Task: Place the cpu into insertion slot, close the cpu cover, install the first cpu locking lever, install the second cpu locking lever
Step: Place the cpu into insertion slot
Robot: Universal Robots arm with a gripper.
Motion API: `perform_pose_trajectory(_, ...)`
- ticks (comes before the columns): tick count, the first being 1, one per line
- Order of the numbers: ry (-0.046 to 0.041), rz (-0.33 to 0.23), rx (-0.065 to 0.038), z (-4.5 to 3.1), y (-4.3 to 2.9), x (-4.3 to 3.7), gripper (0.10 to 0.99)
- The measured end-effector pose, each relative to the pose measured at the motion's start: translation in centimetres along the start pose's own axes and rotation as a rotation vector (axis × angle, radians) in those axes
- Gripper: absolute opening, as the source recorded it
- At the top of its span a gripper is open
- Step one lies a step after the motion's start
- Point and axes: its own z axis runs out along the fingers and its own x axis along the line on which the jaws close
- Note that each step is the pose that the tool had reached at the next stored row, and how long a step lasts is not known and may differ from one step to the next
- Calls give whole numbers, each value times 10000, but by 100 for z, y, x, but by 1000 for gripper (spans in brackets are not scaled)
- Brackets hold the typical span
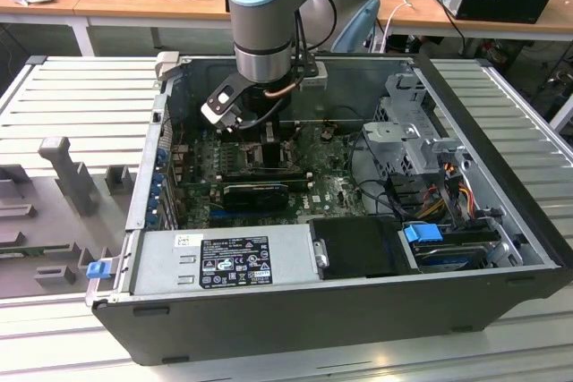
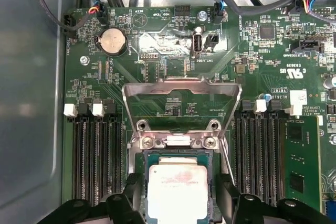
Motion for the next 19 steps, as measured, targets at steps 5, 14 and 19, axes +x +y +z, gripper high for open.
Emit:
perform_pose_trajectory(5,-112,-8,-4,1,-1,-1,675)
perform_pose_trajectory(14,-367,-66,-6,1,0,-1,675)
perform_pose_trajectory(19,-155,-32,-3,0,-1,-1,675)
